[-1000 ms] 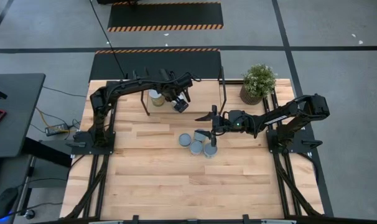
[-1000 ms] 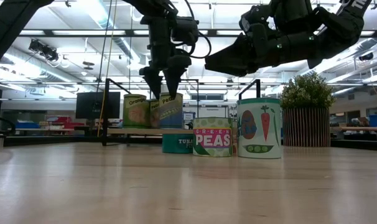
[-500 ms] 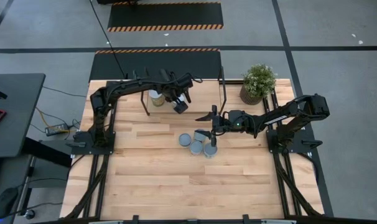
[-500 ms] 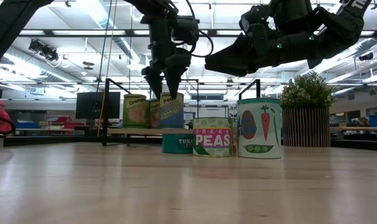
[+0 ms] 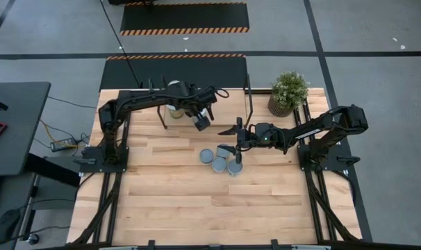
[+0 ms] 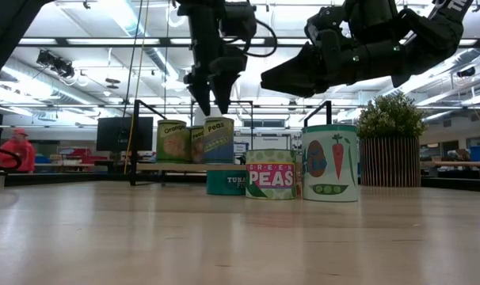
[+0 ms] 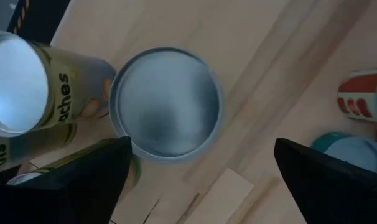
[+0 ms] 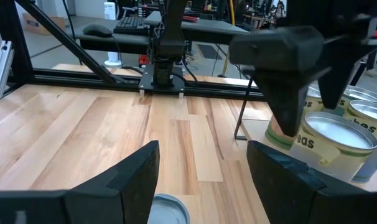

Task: Pick and place cans onto a shelf
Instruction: Put the canned peas on the shelf

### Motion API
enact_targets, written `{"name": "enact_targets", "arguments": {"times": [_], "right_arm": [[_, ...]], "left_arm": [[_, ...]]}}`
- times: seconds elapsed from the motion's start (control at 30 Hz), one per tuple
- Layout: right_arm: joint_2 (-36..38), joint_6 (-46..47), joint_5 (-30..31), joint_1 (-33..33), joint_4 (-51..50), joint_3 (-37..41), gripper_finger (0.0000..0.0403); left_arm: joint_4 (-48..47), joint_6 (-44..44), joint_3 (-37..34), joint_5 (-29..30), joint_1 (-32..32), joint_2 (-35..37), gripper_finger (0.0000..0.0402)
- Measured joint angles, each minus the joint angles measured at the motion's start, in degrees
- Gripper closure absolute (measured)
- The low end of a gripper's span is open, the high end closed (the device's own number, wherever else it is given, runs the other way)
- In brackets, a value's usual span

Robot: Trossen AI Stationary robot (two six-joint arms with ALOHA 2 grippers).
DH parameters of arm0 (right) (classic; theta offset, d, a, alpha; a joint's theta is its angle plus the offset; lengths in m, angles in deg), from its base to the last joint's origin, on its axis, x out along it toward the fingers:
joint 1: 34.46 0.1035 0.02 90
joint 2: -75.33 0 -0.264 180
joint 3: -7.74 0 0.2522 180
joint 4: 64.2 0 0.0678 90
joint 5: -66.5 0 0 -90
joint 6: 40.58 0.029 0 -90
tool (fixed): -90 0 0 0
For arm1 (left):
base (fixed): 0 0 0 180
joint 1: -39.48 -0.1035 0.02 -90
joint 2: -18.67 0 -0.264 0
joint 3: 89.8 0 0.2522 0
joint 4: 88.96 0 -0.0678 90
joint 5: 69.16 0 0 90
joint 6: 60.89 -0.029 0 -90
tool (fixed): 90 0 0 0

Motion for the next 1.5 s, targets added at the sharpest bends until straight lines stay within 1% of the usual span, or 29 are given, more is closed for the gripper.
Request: {"name": "enact_targets", "arguments": {"times": [0.23, 0.3, 0.4, 0.47, 0.57, 0.77, 1.03, 1.2, 1.33, 1.43, 1.5], "right_arm": [[0.00, 0.00, 0.00, 0.00, 0.04, 0.00, 0.0153], [0.00, 0.00, 0.00, -0.01, 0.06, 0.00, 0.0153], [0.00, 0.00, 0.00, 0.00, 0.05, 0.00, 0.0153], [0.00, 0.00, 0.00, 0.00, 0.11, 0.00, 0.0153], [0.00, 0.00, 0.00, -0.01, 0.28, 0.00, 0.0153], [0.00, 0.01, 0.00, -0.01, 0.42, 0.00, 0.0153], [0.00, 0.00, 0.00, 0.00, 0.42, 0.00, 0.0153], [0.00, 0.00, 0.00, -0.01, 0.42, 0.00, 0.0153], [0.00, 1.46, 0.00, 0.03, 0.46, 0.00, 0.0153], [0.00, 3.60, -0.02, 0.11, 0.46, 0.00, 0.0153], [0.02, 4.90, -0.97, 0.09, -0.53, 0.00, 0.0153]], "left_arm": [[1.31, -1.80, 2.04, -0.71, 1.22, 0.16, 0.0002], [1.83, -4.12, 2.04, -0.75, 1.53, 0.21, 0.0002], [2.72, -9.84, 2.04, -0.72, 2.00, 0.51, 0.0002], [2.69, -11.70, 2.02, -0.75, 2.38, 0.51, 0.0001], [3.50, -11.73, 2.02, -0.75, 2.95, 0.51, 0.0001], [-0.03, -13.24, 2.00, -0.68, 3.86, 0.75, 0.0001], [-2.55, -11.75, 1.95, -0.33, 5.37, 0.75, 0.0001], [-1.70, -15.17, 1.95, -0.20, 6.07, 0.75, 0.0001], [-1.01, -18.11, 1.95, 2.01, 6.07, 0.75, 0.0001], [-0.45, -17.95, 1.95, 4.12, 6.06, 0.75, 0.0001], [0.33, -17.09, 1.93, 4.47, 5.85, 0.75, 0.0001]]}}
